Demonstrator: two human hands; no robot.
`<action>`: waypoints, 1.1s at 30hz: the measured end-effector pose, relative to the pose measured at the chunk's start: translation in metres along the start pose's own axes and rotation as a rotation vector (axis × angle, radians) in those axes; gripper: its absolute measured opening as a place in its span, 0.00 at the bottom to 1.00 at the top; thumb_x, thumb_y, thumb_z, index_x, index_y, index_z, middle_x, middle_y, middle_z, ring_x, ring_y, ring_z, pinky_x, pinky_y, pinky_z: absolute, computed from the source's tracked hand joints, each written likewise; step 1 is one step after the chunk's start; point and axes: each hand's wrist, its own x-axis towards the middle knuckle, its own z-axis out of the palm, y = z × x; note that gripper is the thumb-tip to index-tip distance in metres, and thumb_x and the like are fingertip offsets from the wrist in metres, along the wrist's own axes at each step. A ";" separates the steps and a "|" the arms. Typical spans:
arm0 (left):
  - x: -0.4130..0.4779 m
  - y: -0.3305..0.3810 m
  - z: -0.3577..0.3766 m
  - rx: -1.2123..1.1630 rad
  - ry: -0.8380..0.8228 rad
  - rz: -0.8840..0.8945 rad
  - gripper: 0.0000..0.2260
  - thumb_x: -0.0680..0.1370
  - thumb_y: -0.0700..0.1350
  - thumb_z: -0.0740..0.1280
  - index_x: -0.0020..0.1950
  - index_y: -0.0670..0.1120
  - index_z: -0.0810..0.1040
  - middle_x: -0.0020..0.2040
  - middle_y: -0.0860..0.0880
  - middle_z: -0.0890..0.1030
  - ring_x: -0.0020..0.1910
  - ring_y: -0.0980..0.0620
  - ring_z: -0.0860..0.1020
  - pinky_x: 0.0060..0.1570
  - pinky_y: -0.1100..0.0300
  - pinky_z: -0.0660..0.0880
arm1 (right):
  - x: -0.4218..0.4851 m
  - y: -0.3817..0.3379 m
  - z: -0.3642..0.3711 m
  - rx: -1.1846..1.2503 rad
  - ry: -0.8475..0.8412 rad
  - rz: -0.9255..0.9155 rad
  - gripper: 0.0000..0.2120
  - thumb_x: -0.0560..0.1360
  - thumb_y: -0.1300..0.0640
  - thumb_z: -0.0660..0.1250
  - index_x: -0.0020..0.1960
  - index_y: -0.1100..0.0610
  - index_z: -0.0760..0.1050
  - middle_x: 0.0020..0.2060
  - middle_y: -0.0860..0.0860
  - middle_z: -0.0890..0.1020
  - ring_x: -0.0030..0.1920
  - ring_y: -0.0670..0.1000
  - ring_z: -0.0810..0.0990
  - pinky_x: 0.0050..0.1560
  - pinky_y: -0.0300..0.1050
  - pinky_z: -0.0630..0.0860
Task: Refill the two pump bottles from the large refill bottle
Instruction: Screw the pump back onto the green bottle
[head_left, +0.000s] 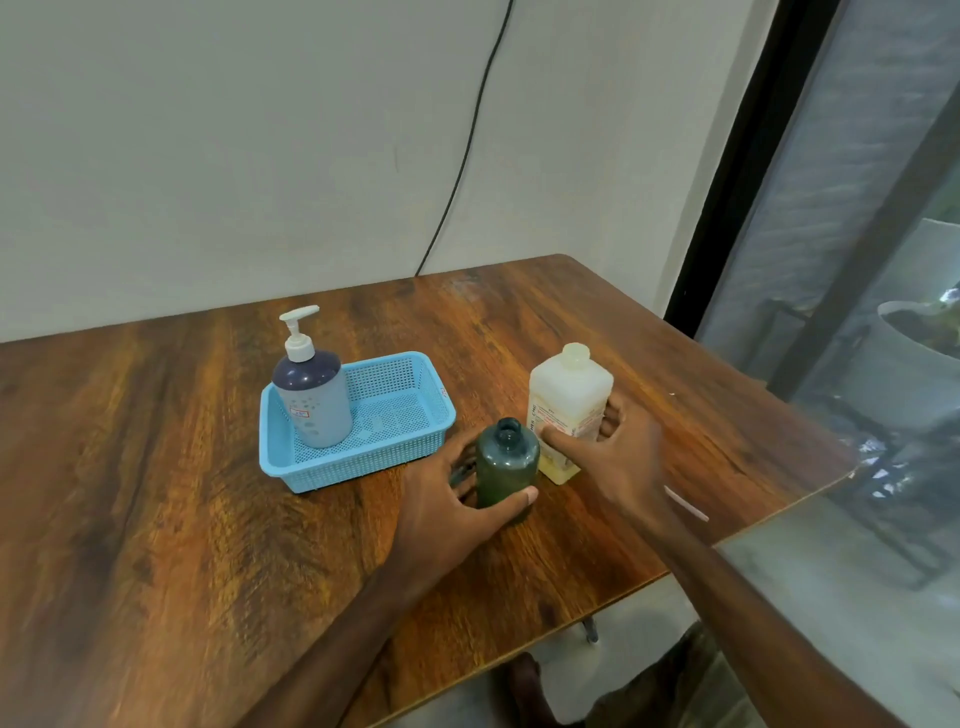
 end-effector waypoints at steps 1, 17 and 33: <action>0.000 0.000 0.000 0.012 0.001 0.002 0.34 0.64 0.55 0.84 0.68 0.55 0.78 0.62 0.59 0.82 0.63 0.60 0.80 0.56 0.59 0.82 | 0.000 0.002 0.002 -0.001 -0.002 0.012 0.41 0.63 0.46 0.82 0.72 0.53 0.71 0.67 0.49 0.79 0.63 0.49 0.80 0.52 0.47 0.83; 0.002 0.002 0.002 0.218 -0.030 0.097 0.37 0.66 0.65 0.78 0.71 0.52 0.75 0.62 0.66 0.77 0.62 0.72 0.75 0.54 0.75 0.75 | 0.022 0.031 -0.083 0.159 -0.012 0.016 0.07 0.75 0.52 0.73 0.53 0.47 0.83 0.49 0.45 0.87 0.50 0.47 0.85 0.53 0.58 0.83; -0.013 -0.002 -0.047 0.500 0.010 0.085 0.23 0.70 0.61 0.78 0.62 0.56 0.79 0.58 0.63 0.78 0.58 0.62 0.76 0.58 0.61 0.76 | -0.075 -0.001 -0.030 -0.021 -0.121 -0.148 0.07 0.75 0.58 0.74 0.50 0.47 0.83 0.43 0.38 0.85 0.46 0.39 0.84 0.45 0.38 0.81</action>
